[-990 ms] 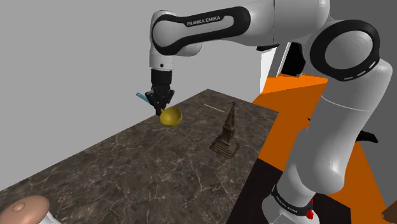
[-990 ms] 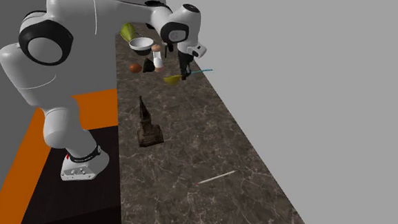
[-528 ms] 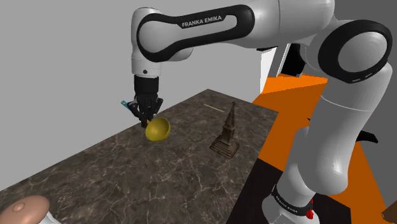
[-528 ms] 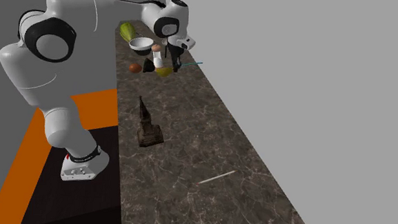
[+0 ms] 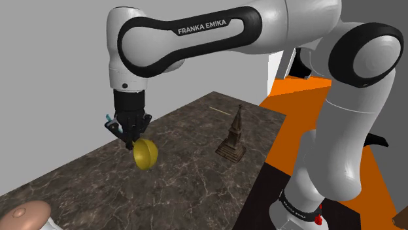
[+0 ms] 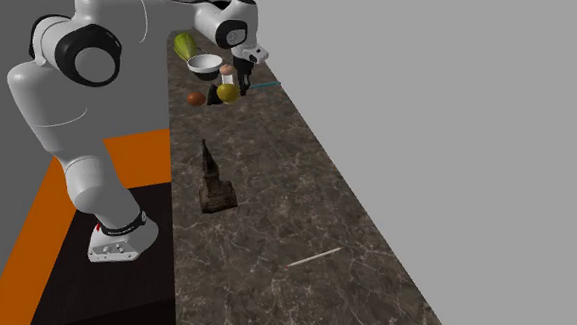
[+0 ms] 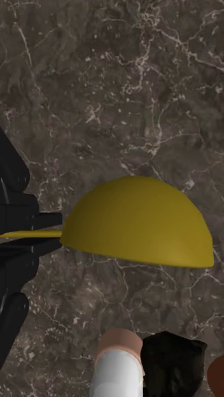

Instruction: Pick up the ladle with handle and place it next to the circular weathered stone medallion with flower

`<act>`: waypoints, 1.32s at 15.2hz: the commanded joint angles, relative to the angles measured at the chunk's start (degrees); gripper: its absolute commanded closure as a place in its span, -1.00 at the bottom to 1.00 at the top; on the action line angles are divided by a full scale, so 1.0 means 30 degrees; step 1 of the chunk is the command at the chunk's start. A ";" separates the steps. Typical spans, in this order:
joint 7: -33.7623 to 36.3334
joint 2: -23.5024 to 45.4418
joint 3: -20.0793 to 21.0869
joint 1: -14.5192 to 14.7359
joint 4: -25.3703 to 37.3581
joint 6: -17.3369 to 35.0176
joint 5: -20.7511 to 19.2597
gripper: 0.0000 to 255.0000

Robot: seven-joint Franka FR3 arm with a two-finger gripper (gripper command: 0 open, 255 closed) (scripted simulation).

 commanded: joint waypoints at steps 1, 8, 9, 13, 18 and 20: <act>0.0138 0.0098 0.0074 0.0098 -0.0273 0.0400 -0.0012 1.00; -0.0084 0.0485 0.0091 0.0137 -0.1599 0.2093 0.0004 1.00; -0.0114 0.0555 0.0093 0.0143 -0.1772 0.2333 0.0004 1.00; -0.0229 0.0874 0.0101 0.0172 -0.2418 0.3286 0.0000 1.00; -0.0363 0.1356 0.0106 0.0211 -0.3130 0.4464 -0.0017 1.00; -0.0413 0.1574 0.0107 0.0229 -0.3385 0.4931 -0.0028 1.00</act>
